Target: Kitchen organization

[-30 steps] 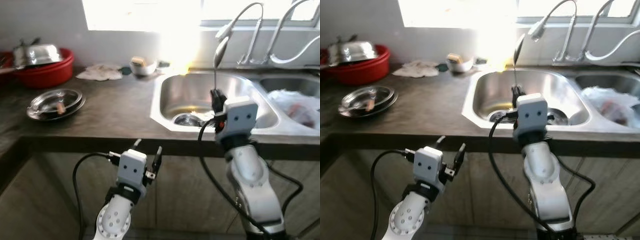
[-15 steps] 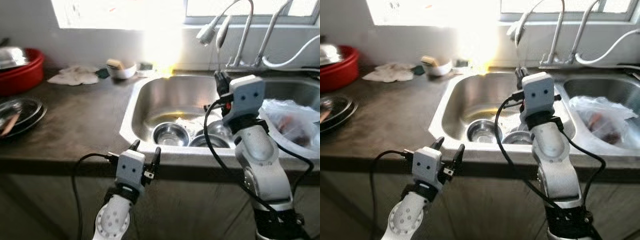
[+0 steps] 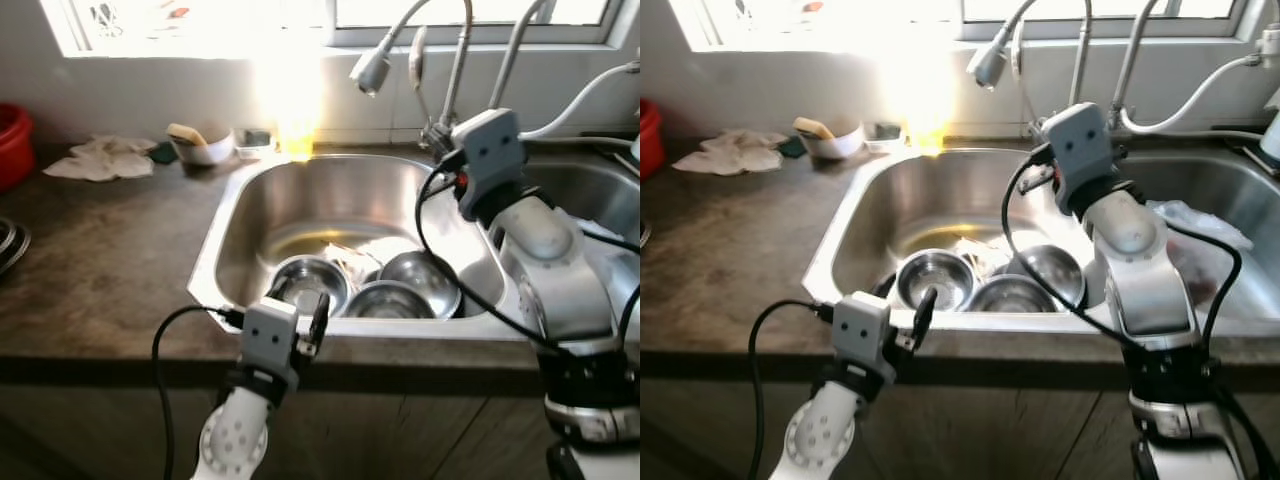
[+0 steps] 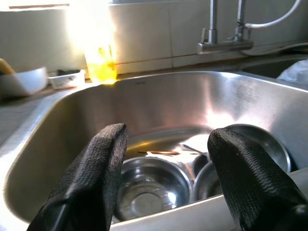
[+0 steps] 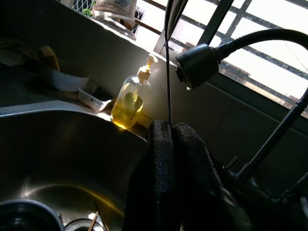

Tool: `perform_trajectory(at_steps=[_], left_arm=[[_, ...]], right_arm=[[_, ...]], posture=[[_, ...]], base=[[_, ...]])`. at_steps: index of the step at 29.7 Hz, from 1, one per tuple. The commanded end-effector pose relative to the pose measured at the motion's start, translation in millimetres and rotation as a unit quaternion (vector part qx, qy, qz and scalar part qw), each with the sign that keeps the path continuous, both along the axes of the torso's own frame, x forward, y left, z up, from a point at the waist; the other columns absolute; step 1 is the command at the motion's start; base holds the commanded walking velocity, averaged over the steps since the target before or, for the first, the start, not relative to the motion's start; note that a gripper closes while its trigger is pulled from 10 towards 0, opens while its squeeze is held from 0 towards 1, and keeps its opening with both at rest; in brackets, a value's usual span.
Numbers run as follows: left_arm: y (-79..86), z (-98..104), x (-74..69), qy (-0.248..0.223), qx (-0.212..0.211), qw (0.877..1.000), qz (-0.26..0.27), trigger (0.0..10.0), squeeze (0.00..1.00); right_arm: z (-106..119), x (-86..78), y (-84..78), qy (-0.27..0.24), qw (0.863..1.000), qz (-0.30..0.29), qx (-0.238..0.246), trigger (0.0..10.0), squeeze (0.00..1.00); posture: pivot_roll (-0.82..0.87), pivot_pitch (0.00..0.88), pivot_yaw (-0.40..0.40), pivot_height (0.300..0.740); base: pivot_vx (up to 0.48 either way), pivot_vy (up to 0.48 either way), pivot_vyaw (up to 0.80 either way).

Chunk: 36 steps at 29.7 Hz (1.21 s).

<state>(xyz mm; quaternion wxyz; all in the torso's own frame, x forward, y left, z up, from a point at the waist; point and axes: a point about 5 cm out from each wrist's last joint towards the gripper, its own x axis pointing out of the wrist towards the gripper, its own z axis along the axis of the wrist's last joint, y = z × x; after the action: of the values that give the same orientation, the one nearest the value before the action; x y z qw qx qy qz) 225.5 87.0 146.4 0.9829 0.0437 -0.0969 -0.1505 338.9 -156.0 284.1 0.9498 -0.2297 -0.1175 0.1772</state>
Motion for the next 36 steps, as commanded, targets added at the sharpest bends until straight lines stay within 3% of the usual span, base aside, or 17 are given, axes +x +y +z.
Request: perform_trajectory(at_steps=[1,4,6,7,9,16,25,28,29,30,36], left_arm=[[-2.7,-0.3,-1.4,0.004,-0.001,1.0,-0.004,10.0,0.0],[-3.1,0.2,-1.7,0.004,-0.002,1.0,-0.005,10.0,0.0],[-2.9,1.0,-2.9,0.004,-0.002,1.0,-0.005,10.0,0.0],[-2.9,1.0,-2.9,0.004,-0.002,1.0,-0.005,10.0,0.0],[-4.1,2.0,-5.4,0.004,-0.002,1.0,-0.007,10.0,0.0],[-4.9,2.6,-13.3,0.012,-0.008,1.0,-0.007,10.0,0.0],[-6.6,3.4,-20.6,0.019,-0.007,1.0,-0.011,10.0,0.0],[-6.4,3.2,-22.1,0.022,-0.007,1.0,-0.01,10.0,0.0],[-6.2,3.2,-22.4,0.024,-0.007,1.0,-0.009,10.0,0.0],[-6.5,3.1,-22.5,0.025,-0.006,1.0,-0.01,10.0,0.0],[-6.5,2.1,-21.5,0.026,-0.005,1.0,-0.011,10.0,0.0]], right_arm=[[-10.1,6.3,-3.4,0.053,0.998,-0.001,-0.02,10.0,0.0],[-12.5,9.4,-1.5,0.055,0.997,0.01,-0.045,10.0,0.0],[-29.3,19.6,4.0,0.117,0.991,0.034,-0.06,10.0,0.0],[-29.3,19.6,4.0,0.117,0.991,0.034,-0.06,10.0,0.0],[-43.0,26.4,6.9,0.169,0.982,0.051,-0.073,10.0,0.0],[-73.2,32.2,8.7,0.25,0.952,0.08,-0.16,10.0,0.0],[-100.8,31.2,11.2,0.314,0.92,0.104,-0.212,10.0,0.0],[-106.2,30.1,9.8,0.323,0.915,0.106,-0.218,10.0,0.0],[-108.5,30.8,7.6,0.327,0.913,0.104,-0.222,10.0,0.93],[-108.9,31.0,6.9,0.327,0.912,0.102,-0.223,10.0,1.0],[-111.0,29.7,6.7,0.324,0.915,0.102,-0.218,10.0,1.0]], posture=[[0.01,0.075,-0.021,0.74],[0.01,0.077,-0.023,0.74],[0.02,0.092,-0.024,0.74],[0.02,0.092,-0.024,0.74],[0.03,0.105,-0.035,0.74],[0.04,0.138,-0.049,0.74],[0.06,0.16,-0.056,0.74],[0.06,0.157,-0.056,0.74],[0.06,0.156,-0.055,0.74],[0.06,0.156,-0.055,0.74],[0.06,0.139,-0.052,0.74]], base=[[0.0,0.0,0.0],[0.0,0.0,0.0],[0.0,0.0,0.0],[0.0,0.0,0.0],[0.0,0.0,0.0],[0.0,0.0,0.0],[0.0,0.0,0.0],[0.0,0.0,0.0],[0.0,0.0,0.0],[0.0,0.0,0.0],[0.0,0.0,0.0]])
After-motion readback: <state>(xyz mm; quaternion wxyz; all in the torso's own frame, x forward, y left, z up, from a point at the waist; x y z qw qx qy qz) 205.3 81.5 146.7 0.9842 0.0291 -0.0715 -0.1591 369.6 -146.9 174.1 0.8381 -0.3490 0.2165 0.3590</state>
